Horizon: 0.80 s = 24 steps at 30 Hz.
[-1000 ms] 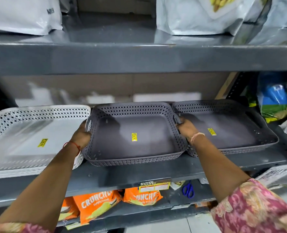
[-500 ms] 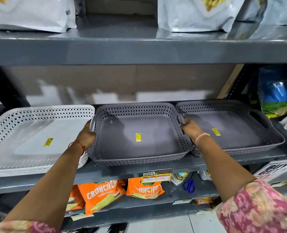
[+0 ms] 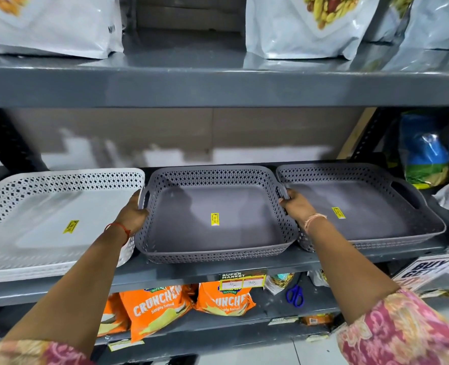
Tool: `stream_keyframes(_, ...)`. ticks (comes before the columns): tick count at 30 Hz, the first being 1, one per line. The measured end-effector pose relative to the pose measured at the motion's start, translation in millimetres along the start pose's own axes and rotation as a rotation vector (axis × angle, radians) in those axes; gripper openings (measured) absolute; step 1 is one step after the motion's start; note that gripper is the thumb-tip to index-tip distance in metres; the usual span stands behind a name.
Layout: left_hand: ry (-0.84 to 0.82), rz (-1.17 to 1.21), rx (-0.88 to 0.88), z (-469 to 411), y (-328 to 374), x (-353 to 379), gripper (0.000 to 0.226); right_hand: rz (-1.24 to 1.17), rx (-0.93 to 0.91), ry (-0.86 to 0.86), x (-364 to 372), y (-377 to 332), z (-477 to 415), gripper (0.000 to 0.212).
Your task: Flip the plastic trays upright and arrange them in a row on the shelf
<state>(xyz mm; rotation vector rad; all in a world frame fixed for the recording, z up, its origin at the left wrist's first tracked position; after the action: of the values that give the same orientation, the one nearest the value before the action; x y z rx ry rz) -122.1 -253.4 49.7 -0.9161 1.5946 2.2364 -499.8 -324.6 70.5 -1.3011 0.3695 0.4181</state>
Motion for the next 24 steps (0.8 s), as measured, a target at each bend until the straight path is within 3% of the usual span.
stream_keyframes(13, -0.005, -0.043, 0.019, -1, 1, -3, 0.06, 0.036, 0.003, 0.008, 1, -3, 0, 0.052)
stream_keyframes(17, -0.004, -0.062, 0.001, 6, 6, -2, 0.062, 0.143, -0.008, 0.003, 1, -6, 0, 0.048)
stream_keyframes(24, -0.004, -0.048, 0.017, 9, 12, -1, 0.06, 0.194, -0.008, -0.012, 0, -5, -4, 0.059)
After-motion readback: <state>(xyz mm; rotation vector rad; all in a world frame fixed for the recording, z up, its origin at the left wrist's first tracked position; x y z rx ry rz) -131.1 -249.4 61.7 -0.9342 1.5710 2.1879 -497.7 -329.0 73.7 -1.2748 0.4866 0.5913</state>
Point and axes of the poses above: each hand's wrist, its own z-axis away from the middle knuckle, its own x-axis out of the palm, y = z × x, the point moved 8 cm from there along -z, towards the middle knuckle, and after that the axes turned 6 degrees about -z, right-handed, at the moved point
